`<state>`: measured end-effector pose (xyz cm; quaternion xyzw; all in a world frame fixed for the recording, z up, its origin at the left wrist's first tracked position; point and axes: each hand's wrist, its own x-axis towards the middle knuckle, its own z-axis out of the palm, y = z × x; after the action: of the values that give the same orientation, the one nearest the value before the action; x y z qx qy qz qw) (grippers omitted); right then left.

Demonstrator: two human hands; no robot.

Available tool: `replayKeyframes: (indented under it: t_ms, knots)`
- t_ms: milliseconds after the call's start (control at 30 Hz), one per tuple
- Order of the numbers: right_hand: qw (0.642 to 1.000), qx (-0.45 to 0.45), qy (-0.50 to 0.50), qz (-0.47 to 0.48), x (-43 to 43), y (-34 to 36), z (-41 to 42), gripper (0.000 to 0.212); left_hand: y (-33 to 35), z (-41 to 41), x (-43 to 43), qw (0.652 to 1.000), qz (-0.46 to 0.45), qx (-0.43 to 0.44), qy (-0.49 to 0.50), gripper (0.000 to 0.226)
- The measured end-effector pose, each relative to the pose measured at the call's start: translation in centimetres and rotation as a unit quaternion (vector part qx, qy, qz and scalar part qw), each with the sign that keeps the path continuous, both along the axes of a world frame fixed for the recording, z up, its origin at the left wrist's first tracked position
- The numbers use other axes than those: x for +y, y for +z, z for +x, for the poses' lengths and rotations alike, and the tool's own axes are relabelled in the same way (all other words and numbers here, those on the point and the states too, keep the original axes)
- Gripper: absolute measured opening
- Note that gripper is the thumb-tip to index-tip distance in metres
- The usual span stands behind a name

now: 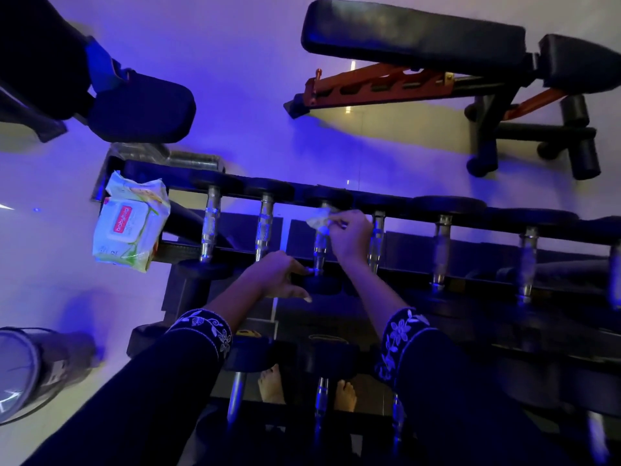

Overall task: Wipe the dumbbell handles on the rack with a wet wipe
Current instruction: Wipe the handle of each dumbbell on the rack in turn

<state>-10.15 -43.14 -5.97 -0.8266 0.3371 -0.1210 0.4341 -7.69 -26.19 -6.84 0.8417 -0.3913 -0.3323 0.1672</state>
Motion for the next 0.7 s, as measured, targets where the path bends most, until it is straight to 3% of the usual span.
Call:
replayKeyframes:
  t_ms: [100, 300, 533, 700]
  knots:
    - [1.000, 0.017, -0.008, 0.002, -0.6, 0.0, 1.0, 0.017, -0.4, 0.2, 0.0, 1.000, 0.002, -0.004, -0.006, 0.072]
    - [0.996, 0.072, 0.038, 0.019, 2.7, -1.3, -5.8, 0.013, -1.3, 0.5, 0.2, 1.000, -0.004, -0.018, -0.024, 0.057]
    - [0.990, 0.023, -0.104, 0.088, -0.2, -0.7, 1.0, 0.013, -1.3, 0.2, 0.0, 1.000, 0.000, -0.012, -0.015, 0.070]
    - [0.997, 0.070, 0.009, 0.031, 1.0, -0.7, -3.5, 0.010, -1.6, 0.4, 0.0, 1.000, 0.000, -0.021, -0.018, 0.065]
